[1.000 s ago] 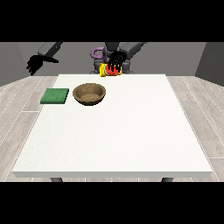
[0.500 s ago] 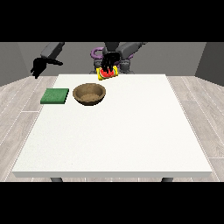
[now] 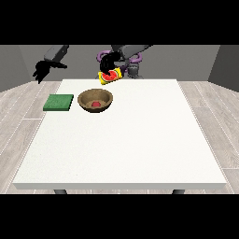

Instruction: Pick the cup and pour the ball into the bowl, then pick the bowl and place it on the pad

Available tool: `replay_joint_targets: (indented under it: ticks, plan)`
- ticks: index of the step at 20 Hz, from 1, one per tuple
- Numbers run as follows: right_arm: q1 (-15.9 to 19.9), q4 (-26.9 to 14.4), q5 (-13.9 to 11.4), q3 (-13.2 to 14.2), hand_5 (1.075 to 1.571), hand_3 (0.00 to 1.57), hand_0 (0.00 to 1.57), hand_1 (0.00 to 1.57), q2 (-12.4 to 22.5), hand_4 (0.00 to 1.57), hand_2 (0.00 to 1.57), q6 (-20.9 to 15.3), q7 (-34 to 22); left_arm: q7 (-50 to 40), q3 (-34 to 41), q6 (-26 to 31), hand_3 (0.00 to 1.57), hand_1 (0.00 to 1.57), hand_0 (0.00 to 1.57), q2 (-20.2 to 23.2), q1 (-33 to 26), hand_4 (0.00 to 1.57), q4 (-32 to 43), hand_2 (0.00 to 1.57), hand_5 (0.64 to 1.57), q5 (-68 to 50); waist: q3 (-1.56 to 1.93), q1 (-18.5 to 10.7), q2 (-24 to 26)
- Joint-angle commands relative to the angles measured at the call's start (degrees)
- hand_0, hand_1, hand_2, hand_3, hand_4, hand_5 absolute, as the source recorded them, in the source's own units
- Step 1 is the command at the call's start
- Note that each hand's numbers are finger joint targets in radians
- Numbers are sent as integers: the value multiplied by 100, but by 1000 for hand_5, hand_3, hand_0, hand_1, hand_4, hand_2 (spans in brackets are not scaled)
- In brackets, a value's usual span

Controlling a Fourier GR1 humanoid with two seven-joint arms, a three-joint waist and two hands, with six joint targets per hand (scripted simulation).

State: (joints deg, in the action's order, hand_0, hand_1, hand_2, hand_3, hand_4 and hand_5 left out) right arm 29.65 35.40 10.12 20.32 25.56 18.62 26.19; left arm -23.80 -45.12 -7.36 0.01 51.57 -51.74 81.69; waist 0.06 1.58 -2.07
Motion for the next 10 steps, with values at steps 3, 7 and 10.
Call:
replay_joint_targets:
  ticks: [3,7,10]
  plan:
    - [-225,-143,-62,-38,1515,200,0,0,-16,0,0,41,167,423,-56,828,1571,1556,1556,203,705,1198,-6,1571,1451,500,-1,-89,168]
    - [-75,-197,124,132,1518,198,0,0,294,0,0,192,-39,628,217,1009,1571,1543,1543,52,678,1206,-228,1571,1462,685,-3,-146,126]
    - [-263,-27,82,-35,1528,262,0,0,-114,0,0,45,24,584,230,664,1571,1499,1499,197,226,1209,-87,1571,1457,1003,-6,16,163]
